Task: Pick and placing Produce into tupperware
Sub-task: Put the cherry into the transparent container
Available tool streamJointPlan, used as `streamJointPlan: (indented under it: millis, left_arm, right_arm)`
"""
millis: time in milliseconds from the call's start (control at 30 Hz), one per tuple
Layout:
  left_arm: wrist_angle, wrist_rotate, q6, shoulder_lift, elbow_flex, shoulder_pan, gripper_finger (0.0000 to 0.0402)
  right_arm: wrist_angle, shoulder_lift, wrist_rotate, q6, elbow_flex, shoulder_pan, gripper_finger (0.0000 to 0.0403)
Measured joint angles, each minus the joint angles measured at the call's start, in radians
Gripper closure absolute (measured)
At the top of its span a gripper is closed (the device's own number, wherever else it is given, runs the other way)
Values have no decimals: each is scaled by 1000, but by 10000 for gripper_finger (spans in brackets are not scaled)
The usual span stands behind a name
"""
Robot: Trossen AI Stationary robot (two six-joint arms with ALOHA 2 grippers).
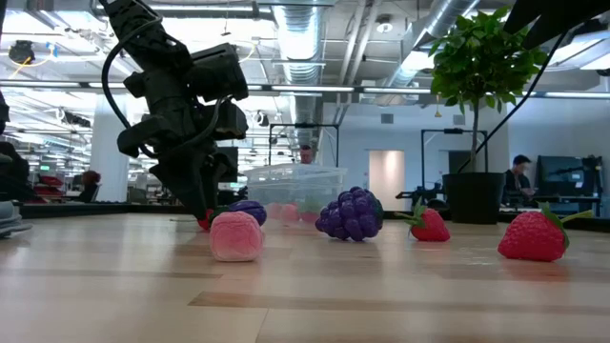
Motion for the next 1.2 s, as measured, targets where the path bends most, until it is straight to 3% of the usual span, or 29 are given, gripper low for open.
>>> streamJointPlan:
  millis: [567,1200]
  left_arm:
    - [-63,-15,-8,0,23,0,298]
    - [-341,-70,89,0,265,51,298]
  right_arm:
    - [0,0,0,0,0,0,163]
    - [-1,0,0,-3,0,0,163]
